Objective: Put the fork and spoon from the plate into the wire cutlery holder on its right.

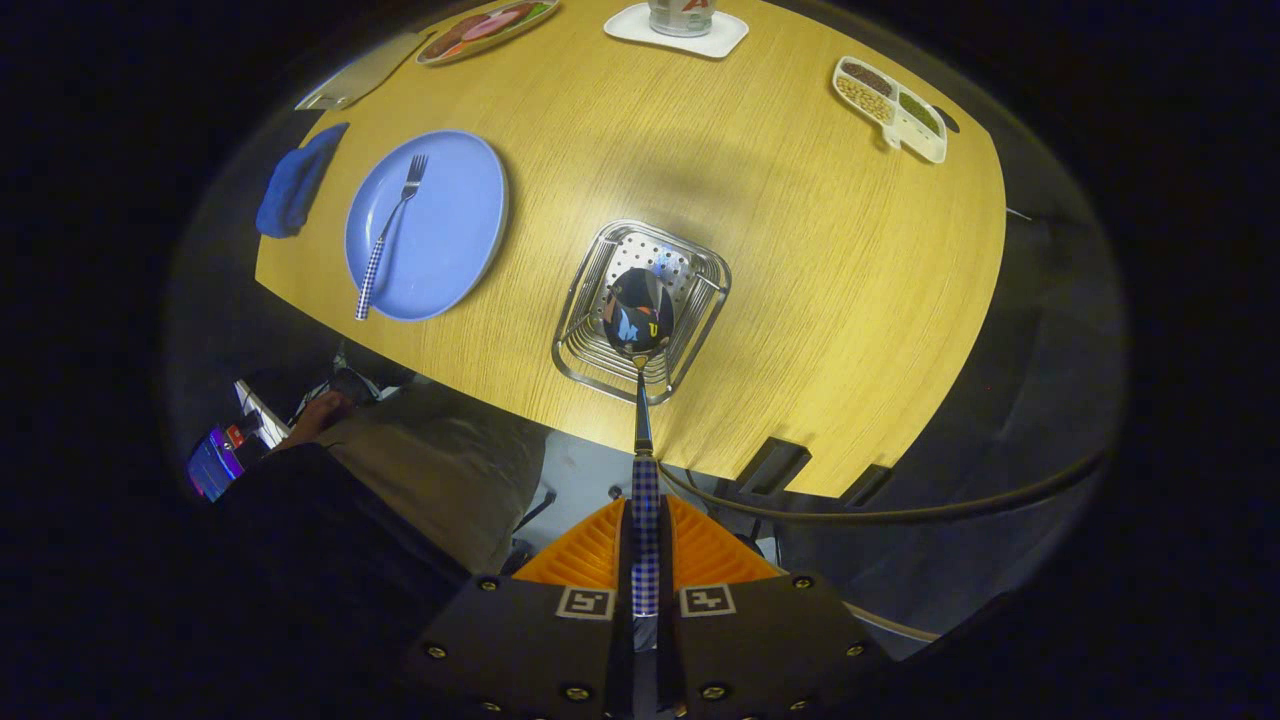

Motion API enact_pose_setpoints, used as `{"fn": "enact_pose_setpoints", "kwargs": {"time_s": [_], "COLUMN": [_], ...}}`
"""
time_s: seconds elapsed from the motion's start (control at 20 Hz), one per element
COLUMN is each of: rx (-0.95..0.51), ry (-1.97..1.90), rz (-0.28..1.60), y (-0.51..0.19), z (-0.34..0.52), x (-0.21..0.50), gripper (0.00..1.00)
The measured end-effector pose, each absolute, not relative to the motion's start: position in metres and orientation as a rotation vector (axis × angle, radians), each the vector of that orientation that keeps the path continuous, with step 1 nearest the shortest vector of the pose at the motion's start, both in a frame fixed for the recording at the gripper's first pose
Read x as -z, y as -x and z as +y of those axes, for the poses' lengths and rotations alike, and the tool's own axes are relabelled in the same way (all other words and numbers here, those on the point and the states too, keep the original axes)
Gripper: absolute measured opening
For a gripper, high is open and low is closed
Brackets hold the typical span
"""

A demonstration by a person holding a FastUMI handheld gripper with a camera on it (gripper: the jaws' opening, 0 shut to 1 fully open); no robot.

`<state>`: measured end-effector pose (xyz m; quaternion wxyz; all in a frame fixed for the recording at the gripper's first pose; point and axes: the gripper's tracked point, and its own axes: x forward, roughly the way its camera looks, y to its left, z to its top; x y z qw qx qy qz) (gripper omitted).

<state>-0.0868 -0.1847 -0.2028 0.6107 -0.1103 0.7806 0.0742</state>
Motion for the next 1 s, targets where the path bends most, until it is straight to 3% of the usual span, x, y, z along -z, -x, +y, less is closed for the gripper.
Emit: {"fn": "enact_pose_setpoints", "kwargs": {"time_s": [0.5, 0.75, 0.8, 0.9, 0.95, 1.0], "rx": [-0.165, -0.157, -0.164, -0.165, -0.168, -0.168], "ry": [0.311, 0.264, 0.245, 0.198, 0.172, 0.138], "rz": [1.935, 1.931, 1.933, 1.92, 1.916, 1.906], "y": [0.071, 0.065, 0.066, 0.067, 0.07, 0.074], "z": [-0.188, -0.186, -0.186, -0.186, -0.188, -0.19], "x": [0.222, 0.224, 0.221, 0.217, 0.213, 0.21], "gripper": [0.09, 0.16, 0.19, 0.37, 0.52, 0.53]}}
